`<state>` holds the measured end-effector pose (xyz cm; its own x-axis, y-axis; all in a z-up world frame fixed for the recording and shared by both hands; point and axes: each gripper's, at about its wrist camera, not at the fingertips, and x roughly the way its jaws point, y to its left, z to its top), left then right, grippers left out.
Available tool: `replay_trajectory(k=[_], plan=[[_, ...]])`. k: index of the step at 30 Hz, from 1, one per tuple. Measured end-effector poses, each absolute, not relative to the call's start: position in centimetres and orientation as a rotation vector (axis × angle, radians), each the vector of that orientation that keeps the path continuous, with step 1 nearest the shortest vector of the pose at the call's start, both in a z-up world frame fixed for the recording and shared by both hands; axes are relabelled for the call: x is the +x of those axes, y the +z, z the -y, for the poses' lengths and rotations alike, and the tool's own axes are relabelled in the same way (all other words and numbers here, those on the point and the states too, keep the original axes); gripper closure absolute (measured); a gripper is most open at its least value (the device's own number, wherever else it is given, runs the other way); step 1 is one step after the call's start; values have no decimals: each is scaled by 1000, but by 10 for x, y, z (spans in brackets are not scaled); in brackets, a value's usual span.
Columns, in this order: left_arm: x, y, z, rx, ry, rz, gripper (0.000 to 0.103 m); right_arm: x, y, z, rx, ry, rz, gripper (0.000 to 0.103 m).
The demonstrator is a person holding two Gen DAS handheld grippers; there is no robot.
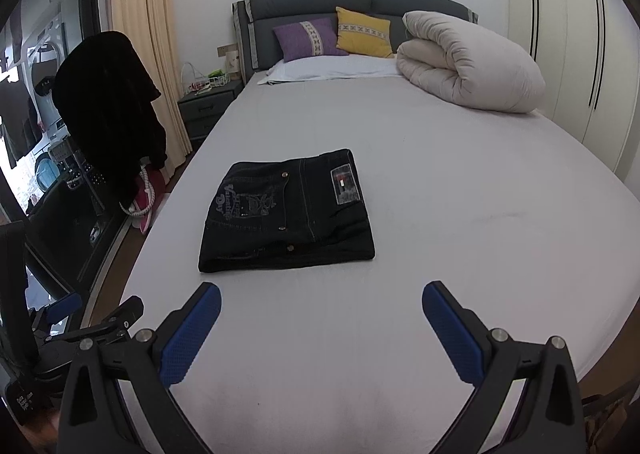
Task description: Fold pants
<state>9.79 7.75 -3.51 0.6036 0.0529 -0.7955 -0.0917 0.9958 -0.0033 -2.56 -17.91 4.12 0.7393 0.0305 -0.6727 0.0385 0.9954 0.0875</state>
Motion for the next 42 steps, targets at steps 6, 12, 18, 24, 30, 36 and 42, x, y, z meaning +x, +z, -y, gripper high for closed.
replay_trajectory(k=[6, 12, 18, 24, 30, 36, 42], plan=[[94, -40, -77, -49, 90, -925, 0, -25, 37, 178, 96, -1, -753, 0], [93, -43, -75, -49, 94, -930, 0, -23, 35, 177, 93, 0, -763, 0], [90, -45, -74, -51, 97, -935, 0, -23, 35, 177, 95, 0, -771, 0], [89, -46, -75, -53, 98, -937, 0, -23, 34, 176, 94, 0, -775, 0], [89, -47, -75, -54, 97, -940, 0, -22, 33, 176, 92, 1, -780, 0], [90, -48, -75, -57, 96, -942, 0, -22, 32, 175, 93, 0, -781, 0], [90, -48, -75, -56, 95, -943, 0, -21, 31, 175, 92, 1, -783, 0]])
